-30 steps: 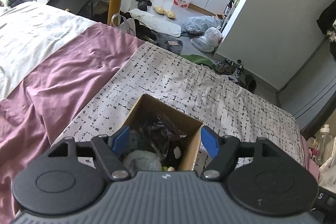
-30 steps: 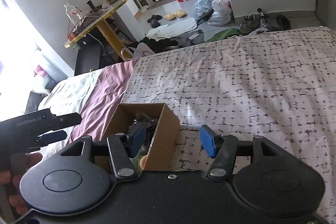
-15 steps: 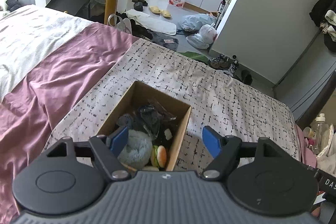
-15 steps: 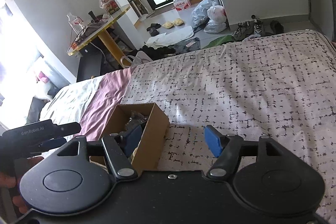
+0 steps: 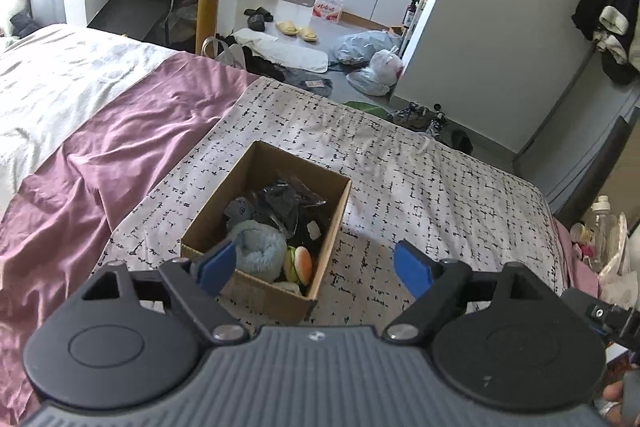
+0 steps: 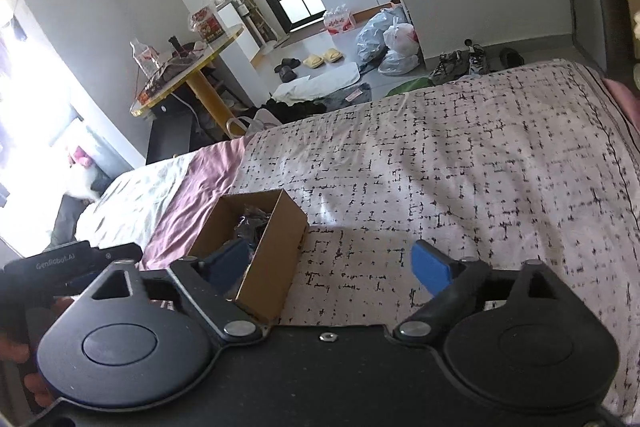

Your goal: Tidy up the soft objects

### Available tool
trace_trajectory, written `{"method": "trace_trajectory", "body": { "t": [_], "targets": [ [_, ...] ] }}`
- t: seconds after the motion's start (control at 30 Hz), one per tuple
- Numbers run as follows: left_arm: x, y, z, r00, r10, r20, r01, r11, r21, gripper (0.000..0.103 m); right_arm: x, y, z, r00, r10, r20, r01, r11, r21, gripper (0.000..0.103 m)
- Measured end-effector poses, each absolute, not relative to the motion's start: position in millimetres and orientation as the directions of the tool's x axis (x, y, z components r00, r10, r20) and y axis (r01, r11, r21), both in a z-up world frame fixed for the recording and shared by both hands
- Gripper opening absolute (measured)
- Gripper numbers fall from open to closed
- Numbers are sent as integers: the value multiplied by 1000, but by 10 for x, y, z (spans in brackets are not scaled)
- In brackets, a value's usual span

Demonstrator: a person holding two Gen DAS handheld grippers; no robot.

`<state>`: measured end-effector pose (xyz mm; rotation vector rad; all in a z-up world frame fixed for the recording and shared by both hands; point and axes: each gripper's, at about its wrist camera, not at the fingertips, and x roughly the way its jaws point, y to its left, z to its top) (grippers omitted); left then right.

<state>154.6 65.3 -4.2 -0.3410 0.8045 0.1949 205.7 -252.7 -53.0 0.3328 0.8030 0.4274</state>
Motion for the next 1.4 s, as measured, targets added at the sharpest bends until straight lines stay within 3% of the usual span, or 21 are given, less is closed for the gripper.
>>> {"method": "trace_trajectory", "body": {
  "t": [0.17,0.37,1.07,1.4],
  "targets": [
    [1330,600,-35,702,46,-710,-288,931,-224,94,1866,-2635,-491,650,459,-605,-211,874,437,103],
    [1105,561,8,711,41,-702,-265,940,-213,103,1634,-2661,-430,665,448,-597,-222,882,415,103],
    [310,490,334,773,25,-633,-148,979,-142,103,789,-2562,-86,715,462,-525,-333,885,325,103],
    [44,462,283,770,38,-636,-134,985,-104,103,554,-2508,-146,691,457,-560,-337,889,309,103]
  ]
}}
